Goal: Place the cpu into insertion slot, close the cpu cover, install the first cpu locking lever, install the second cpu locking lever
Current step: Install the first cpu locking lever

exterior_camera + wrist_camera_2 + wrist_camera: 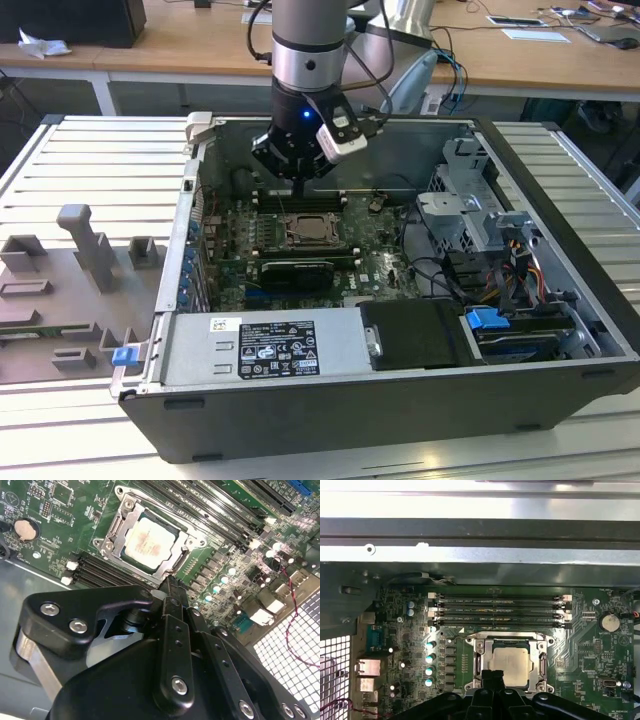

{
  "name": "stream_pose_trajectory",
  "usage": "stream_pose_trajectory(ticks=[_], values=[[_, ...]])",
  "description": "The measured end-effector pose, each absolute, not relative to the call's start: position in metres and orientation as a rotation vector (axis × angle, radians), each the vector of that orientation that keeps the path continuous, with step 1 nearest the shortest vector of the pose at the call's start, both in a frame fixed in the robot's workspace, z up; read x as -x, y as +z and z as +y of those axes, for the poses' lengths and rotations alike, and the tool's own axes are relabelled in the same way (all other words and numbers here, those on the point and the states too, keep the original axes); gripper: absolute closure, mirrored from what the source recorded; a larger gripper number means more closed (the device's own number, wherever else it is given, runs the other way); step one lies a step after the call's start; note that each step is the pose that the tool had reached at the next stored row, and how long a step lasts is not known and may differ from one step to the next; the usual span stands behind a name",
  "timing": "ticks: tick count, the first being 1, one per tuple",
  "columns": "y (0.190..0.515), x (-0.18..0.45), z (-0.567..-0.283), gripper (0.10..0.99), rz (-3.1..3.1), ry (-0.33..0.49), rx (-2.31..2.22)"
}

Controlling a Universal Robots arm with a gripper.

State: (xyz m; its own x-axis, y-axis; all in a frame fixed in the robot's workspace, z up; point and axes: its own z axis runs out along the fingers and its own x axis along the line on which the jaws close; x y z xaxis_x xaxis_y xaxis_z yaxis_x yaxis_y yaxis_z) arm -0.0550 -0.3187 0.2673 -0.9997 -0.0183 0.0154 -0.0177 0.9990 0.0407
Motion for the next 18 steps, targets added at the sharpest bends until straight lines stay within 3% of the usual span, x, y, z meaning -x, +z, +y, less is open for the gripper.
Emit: stream_pose_trajectory(ticks=[18], values=[[0.267, 0.075, -0.319, 0.98, -3.127, -0.064, -0.074]])
